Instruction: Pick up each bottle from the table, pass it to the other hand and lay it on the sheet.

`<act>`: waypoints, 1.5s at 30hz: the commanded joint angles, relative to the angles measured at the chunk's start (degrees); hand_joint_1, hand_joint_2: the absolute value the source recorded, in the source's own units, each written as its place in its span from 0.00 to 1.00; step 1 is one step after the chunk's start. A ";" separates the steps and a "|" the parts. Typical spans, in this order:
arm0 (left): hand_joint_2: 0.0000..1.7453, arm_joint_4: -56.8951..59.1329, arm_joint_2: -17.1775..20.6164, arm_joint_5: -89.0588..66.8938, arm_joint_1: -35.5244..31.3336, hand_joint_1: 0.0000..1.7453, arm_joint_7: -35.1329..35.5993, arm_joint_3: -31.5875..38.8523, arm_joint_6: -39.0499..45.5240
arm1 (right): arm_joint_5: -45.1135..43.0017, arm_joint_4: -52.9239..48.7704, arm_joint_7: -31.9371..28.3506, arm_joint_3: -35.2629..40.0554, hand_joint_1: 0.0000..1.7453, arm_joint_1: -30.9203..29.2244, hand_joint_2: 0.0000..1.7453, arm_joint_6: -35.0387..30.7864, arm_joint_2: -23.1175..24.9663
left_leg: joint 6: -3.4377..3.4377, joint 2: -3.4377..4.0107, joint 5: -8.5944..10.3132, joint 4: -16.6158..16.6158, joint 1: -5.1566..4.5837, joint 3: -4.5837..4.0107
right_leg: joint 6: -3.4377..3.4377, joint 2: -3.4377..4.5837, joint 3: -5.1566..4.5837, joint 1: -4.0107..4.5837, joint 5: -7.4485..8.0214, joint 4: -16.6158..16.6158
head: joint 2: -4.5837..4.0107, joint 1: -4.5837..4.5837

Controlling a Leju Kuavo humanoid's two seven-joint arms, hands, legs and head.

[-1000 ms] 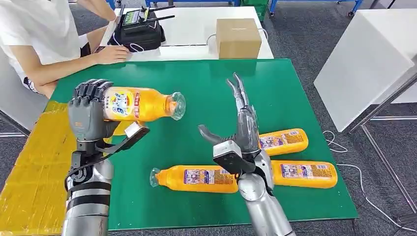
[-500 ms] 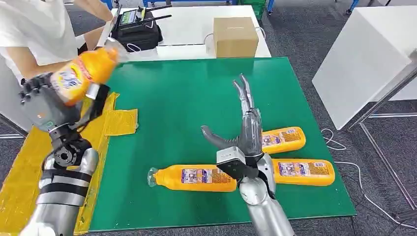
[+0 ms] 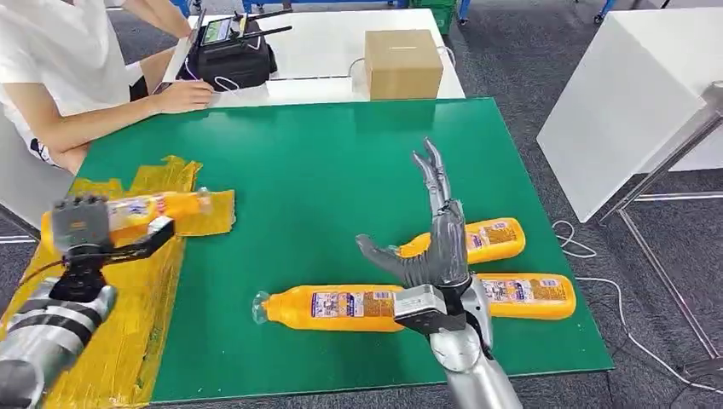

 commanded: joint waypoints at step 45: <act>1.00 15.25 -8.88 -2.39 -0.18 0.74 -22.76 36.41 11.66 | 1.63 5.76 0.56 1.30 0.00 -2.52 1.00 -0.81 -2.05 | -0.19 -1.01 0.13 -0.06 -0.11 0.29 | -0.20 -0.95 0.49 -0.07 -0.23 0.02 | 0.00 0.02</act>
